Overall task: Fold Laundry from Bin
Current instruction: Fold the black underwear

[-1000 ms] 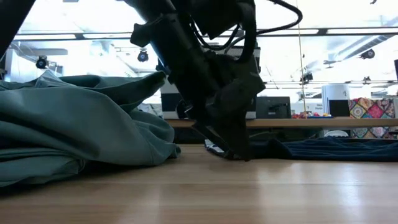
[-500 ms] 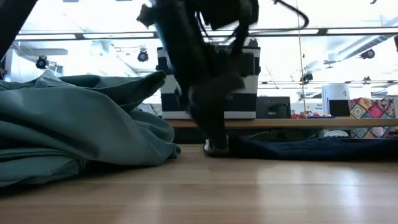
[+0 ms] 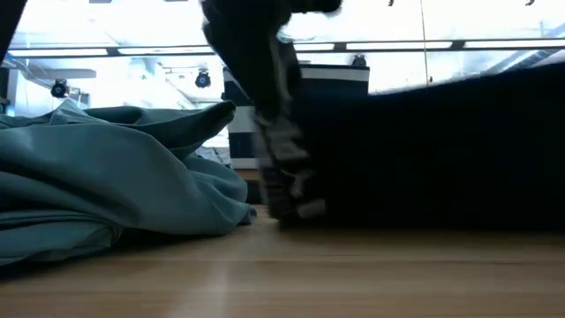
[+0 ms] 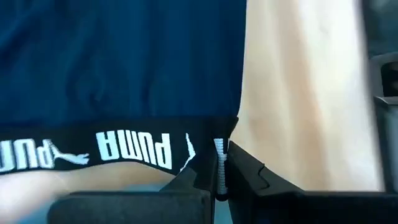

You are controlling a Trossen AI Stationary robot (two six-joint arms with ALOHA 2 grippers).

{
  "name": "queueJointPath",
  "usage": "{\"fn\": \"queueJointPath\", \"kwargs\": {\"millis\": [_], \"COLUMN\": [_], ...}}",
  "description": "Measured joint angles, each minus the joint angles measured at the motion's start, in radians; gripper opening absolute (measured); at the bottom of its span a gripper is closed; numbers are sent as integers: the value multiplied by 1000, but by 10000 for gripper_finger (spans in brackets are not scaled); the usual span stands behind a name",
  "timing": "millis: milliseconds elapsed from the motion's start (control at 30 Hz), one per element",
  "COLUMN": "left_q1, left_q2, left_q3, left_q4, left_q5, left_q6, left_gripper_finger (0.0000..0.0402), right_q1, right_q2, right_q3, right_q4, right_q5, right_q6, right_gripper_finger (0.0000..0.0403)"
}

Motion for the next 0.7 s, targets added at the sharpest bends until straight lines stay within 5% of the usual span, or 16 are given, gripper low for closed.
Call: {"fn": "queueJointPath", "kwargs": {"millis": [267, 700], "left_q1": [18, 266], "left_q2": [-100, -90], "left_q3": [13, -26], "left_q4": [-30, -87], "left_q5": [-117, -80], "left_q6": [11, 179], "left_gripper_finger": [0, 0], "right_q1": [-54, -462], "right_q2": [32, 37], "right_q3": [198, -2], "right_q4": [-351, -377], "right_q5": [279, 384], "right_q6": [-50, -522], "right_gripper_finger": [9, 9]}}
